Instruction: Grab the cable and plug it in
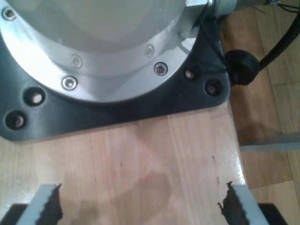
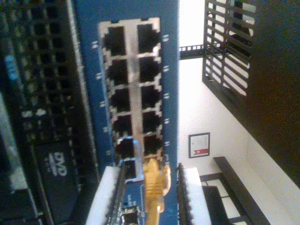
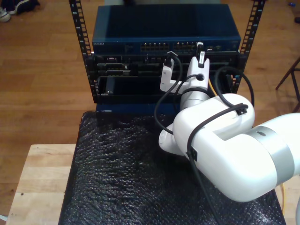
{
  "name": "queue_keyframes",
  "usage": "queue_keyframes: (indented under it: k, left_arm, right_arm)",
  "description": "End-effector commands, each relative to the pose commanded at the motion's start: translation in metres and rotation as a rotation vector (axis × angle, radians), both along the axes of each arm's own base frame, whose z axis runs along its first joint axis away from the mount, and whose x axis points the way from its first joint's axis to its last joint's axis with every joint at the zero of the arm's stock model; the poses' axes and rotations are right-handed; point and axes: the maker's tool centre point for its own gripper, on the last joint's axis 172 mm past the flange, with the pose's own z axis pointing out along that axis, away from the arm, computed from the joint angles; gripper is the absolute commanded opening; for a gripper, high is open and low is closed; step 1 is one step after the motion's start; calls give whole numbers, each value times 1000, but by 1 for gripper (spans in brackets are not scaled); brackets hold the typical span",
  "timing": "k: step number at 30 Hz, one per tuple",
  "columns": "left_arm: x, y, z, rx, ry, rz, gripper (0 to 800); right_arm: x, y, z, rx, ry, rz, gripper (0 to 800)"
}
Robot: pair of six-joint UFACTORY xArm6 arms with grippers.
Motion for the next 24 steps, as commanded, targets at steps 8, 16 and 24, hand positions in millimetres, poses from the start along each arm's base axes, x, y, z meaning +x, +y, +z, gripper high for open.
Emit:
queue_keyframes:
  k: [8,16,24]
  left_arm:
    - [0,0,0,0,0,0,800]
    - [0,0,0,0,0,0,800]
    - [0,0,0,0,0,0,800]
  right_arm:
    - [-19,4,12,-7,39,26,419]
    - [-36,9,1,10,231,98,535]
    - [-45,0,5,56,413,165,632]
